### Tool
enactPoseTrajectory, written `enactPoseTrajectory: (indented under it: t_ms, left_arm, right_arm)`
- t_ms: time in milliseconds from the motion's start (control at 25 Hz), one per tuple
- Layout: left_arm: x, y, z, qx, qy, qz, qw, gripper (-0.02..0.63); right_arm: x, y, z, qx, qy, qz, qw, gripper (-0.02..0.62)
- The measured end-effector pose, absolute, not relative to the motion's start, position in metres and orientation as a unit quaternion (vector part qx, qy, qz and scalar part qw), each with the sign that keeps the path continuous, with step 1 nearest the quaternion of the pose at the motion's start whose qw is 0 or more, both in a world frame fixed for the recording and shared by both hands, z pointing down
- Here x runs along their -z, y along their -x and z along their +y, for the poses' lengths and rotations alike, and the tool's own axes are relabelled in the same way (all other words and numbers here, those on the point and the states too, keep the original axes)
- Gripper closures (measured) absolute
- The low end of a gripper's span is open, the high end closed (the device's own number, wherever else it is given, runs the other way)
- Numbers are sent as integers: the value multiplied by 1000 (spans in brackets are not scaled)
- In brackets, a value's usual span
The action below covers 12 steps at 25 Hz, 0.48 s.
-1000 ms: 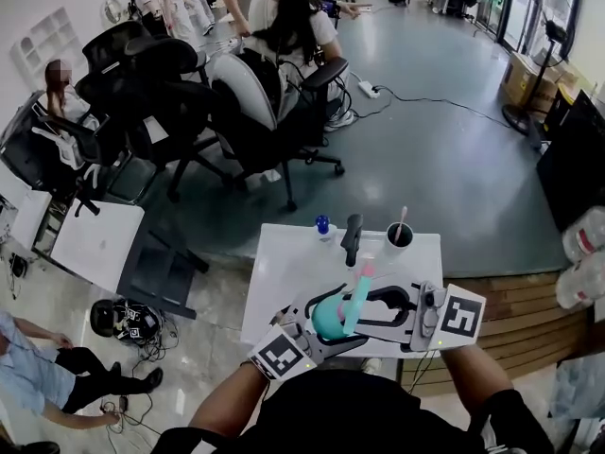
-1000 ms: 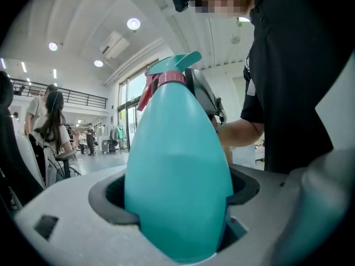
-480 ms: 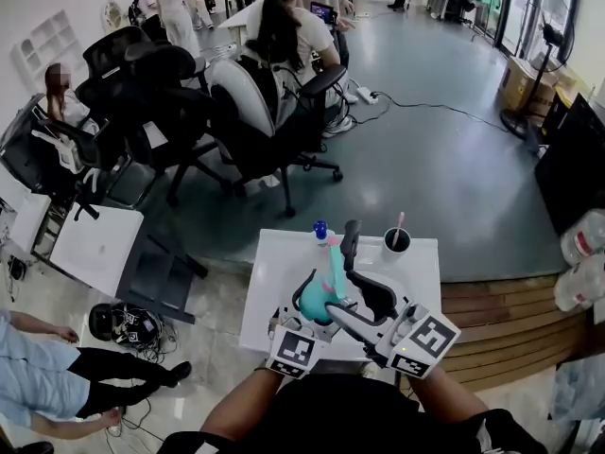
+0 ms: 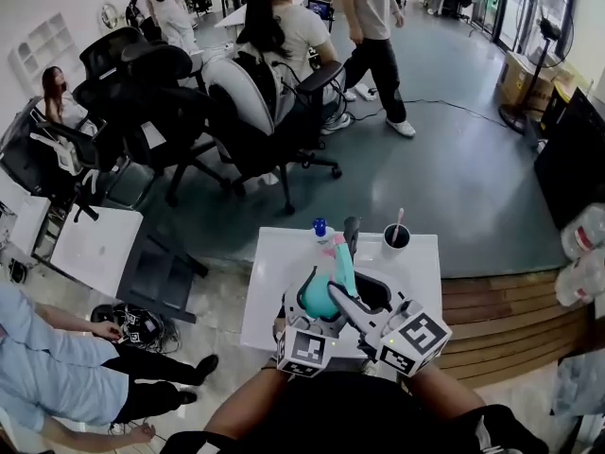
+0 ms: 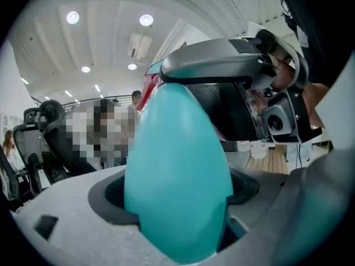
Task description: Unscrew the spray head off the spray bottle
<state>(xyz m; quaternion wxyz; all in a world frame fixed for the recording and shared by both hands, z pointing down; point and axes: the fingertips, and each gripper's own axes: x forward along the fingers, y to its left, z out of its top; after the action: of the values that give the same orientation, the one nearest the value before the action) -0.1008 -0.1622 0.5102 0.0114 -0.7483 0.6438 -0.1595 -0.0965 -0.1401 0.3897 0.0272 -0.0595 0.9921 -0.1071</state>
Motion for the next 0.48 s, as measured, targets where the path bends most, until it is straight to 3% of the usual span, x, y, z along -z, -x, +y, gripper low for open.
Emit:
enactPoseTrajectory:
  t_ms: [480]
  left_arm:
    - [-503,74,-161,132,808,574,1,155]
  right_arm:
    - [-388,86,-135,72,-13,997,22,462]
